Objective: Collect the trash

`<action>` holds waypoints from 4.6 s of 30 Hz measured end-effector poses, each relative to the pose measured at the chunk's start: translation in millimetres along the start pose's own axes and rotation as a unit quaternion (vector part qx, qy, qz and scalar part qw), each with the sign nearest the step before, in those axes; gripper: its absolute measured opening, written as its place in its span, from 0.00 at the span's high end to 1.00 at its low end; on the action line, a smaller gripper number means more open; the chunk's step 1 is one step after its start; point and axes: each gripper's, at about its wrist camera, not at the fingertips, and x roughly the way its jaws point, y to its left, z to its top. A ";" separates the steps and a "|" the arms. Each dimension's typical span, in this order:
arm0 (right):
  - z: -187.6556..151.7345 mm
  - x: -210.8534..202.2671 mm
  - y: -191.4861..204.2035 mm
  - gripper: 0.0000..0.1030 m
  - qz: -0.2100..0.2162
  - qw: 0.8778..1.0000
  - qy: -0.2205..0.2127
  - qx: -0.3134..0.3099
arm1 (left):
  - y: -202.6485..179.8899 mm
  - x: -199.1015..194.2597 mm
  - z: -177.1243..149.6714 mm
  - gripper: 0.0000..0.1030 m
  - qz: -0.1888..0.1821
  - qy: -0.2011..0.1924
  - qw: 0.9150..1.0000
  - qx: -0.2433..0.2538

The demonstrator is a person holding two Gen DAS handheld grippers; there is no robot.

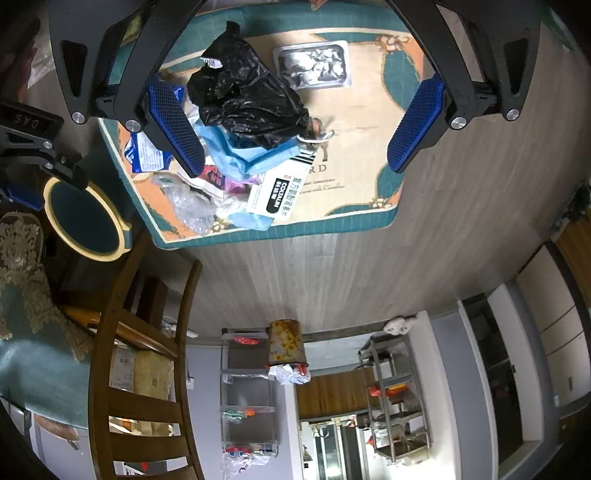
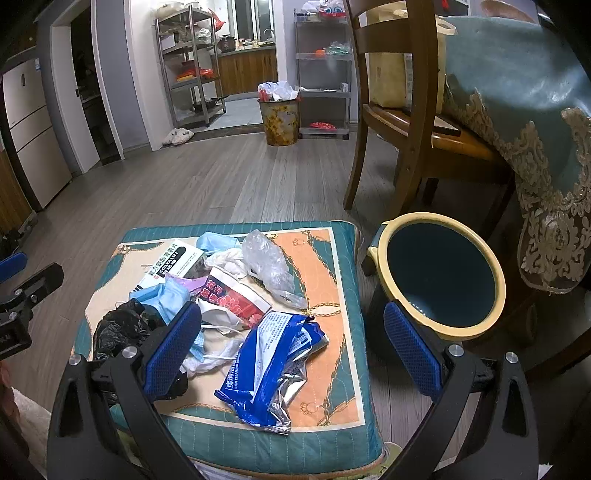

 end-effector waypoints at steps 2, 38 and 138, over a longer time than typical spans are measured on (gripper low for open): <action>-0.6 0.5 0.4 0.05 0.000 1.000 0.001 0.001 | 0.6 0.1 -0.5 0.05 -0.001 -0.001 1.000 -0.001; -1.8 2.8 -3.6 0.05 -0.001 1.000 0.011 0.005 | 0.3 2.4 1.3 0.05 -0.004 0.001 1.000 -0.004; 44.8 111.0 -294.2 0.74 -0.027 0.982 0.080 0.172 | -322.3 173.9 110.8 0.86 -0.285 0.036 0.949 0.132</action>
